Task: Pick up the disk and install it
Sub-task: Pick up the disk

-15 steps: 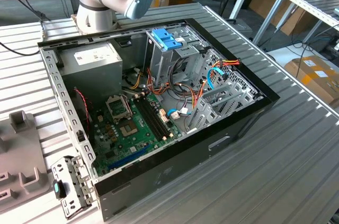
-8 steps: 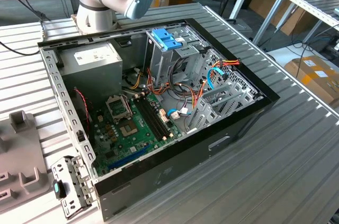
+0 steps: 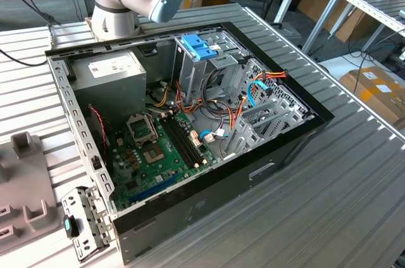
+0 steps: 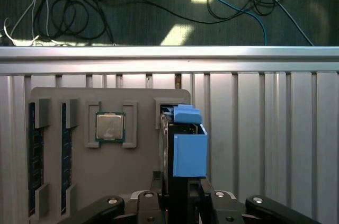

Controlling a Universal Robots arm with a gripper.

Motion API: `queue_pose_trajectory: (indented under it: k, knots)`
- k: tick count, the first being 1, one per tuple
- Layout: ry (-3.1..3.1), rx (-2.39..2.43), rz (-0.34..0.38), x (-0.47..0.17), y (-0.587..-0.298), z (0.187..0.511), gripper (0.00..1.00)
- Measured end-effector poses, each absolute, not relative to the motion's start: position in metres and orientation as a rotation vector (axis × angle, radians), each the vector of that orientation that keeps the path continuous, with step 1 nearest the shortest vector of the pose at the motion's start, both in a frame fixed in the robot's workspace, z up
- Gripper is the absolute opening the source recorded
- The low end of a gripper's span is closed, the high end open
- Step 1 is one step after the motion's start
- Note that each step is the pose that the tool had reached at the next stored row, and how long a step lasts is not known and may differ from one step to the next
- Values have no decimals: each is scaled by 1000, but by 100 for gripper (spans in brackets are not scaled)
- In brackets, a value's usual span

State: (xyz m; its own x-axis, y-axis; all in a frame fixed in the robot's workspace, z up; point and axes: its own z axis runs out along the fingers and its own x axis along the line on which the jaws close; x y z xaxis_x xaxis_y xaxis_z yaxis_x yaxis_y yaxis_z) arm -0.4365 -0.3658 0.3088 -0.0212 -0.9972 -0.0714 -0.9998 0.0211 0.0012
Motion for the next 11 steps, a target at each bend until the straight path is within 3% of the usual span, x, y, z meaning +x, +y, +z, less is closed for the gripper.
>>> queue_pose_trajectory:
  k: [11]
  knots:
    - [2210, -2164, 75, -437, -366, 314, 35]
